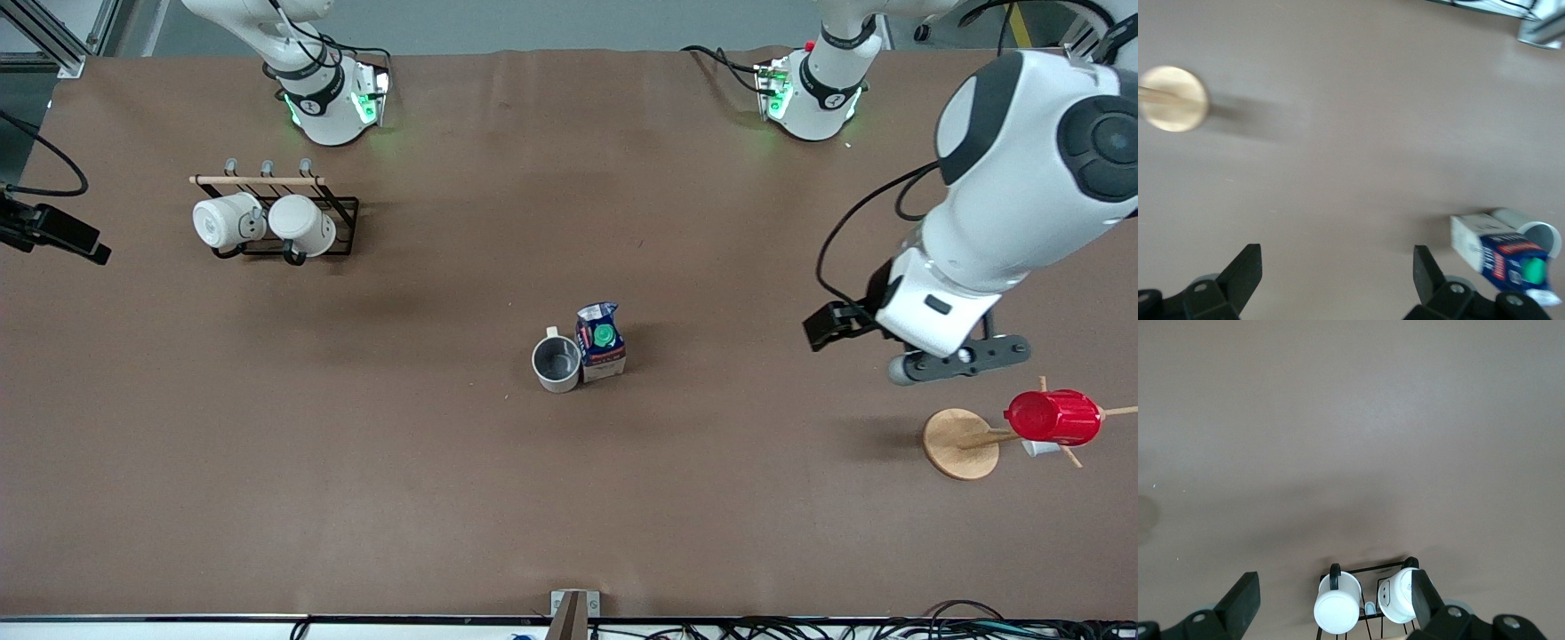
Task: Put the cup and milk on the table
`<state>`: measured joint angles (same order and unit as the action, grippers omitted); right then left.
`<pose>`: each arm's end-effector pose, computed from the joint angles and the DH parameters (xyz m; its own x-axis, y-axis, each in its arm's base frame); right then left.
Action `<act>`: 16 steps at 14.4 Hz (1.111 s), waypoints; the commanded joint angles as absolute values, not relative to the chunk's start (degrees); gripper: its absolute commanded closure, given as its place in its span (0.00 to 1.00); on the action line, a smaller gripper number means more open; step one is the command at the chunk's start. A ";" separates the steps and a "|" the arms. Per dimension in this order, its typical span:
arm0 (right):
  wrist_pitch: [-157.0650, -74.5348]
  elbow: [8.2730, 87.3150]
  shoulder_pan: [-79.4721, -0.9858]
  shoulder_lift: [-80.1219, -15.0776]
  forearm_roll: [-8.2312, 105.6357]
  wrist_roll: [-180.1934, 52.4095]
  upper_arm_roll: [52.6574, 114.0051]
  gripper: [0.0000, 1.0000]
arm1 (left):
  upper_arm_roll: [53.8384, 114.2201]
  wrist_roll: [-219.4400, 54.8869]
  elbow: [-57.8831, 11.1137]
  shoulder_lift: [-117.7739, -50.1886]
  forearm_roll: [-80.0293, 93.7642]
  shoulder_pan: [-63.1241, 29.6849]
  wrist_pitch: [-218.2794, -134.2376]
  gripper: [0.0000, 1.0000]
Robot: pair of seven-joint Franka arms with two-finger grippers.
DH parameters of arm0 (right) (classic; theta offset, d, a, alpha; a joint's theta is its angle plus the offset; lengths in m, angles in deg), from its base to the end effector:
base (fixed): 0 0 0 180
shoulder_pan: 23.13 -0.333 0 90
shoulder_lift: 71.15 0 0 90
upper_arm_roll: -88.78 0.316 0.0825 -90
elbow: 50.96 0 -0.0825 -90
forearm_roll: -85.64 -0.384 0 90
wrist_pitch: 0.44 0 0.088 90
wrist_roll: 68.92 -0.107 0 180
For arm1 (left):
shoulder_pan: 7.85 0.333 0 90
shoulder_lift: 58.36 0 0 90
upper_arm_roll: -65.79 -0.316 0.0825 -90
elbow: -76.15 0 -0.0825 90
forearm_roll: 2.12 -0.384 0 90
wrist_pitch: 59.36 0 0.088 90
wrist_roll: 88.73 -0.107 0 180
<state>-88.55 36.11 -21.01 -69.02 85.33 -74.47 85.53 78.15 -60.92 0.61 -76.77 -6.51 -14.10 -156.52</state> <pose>0.5606 -0.0515 0.6249 0.9817 -0.1892 -0.0192 -0.1893 -0.9819 -0.0015 0.6340 -0.1818 0.5646 0.9843 0.1659 0.0599 0.1648 -0.9861 0.0216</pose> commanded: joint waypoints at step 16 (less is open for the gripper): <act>-83.15 33.15 -21.20 -70.01 84.93 -73.67 85.79 0.00 | 73.79 -84.24 -20.27 -49.75 -0.45 -8.99 -147.87 0.00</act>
